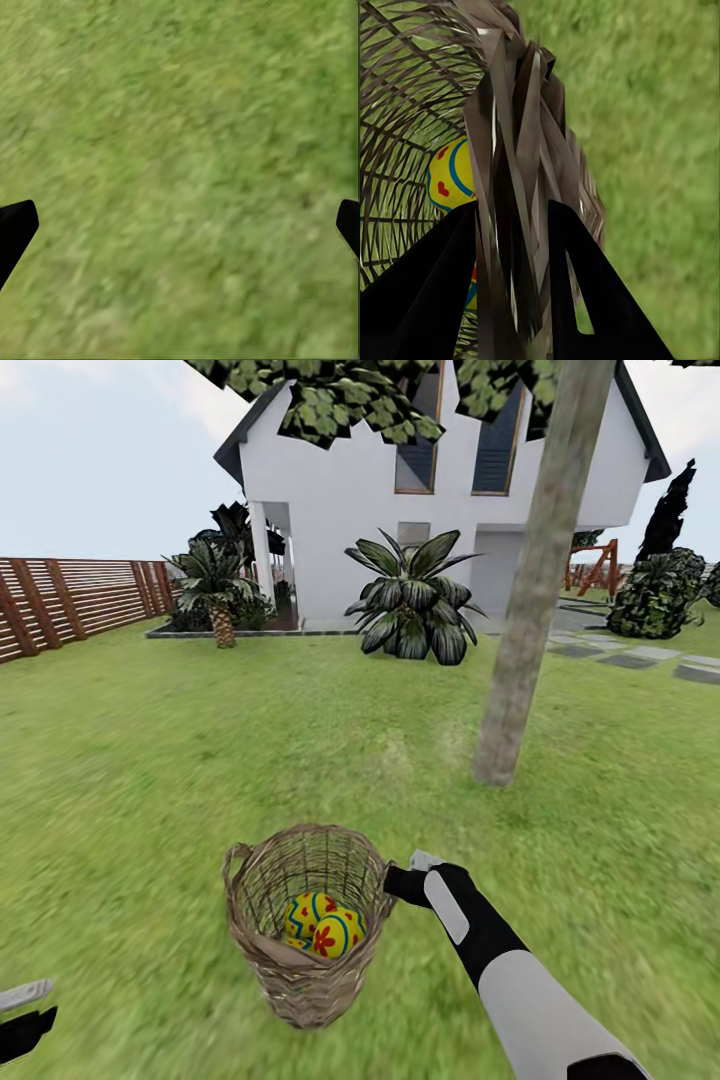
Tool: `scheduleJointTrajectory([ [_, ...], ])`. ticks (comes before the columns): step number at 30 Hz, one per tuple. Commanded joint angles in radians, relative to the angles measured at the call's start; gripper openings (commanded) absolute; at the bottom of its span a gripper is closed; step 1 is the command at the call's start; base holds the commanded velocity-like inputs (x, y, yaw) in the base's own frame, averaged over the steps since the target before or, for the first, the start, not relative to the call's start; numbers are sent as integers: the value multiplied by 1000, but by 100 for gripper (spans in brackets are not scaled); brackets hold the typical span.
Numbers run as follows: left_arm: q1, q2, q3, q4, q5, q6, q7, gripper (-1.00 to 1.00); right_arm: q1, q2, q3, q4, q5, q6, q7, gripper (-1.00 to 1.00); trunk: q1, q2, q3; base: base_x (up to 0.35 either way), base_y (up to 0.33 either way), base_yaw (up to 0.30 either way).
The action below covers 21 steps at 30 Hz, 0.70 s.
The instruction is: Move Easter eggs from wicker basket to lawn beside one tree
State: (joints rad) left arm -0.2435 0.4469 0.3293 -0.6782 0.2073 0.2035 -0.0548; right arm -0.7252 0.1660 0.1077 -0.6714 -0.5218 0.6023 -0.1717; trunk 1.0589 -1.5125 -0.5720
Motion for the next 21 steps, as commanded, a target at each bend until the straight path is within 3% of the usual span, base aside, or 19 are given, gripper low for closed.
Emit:
scheduleJointTrajectory([
  [1,0,0,4,-1,7,5,-5,100,-1,0,3,-2,-20,1,-9,-100,1,-1,-1,339,0,0],
  [16,0,-1,4,-1,7,1,-5,100,0,1,5,-4,-20,1,-9,-100,1,-1,-1,339,0,-3],
  [21,0,-1,4,-1,7,1,-5,100,-1,1,6,-4,-20,1,-9,-100,1,-1,-1,339,0,-191],
])
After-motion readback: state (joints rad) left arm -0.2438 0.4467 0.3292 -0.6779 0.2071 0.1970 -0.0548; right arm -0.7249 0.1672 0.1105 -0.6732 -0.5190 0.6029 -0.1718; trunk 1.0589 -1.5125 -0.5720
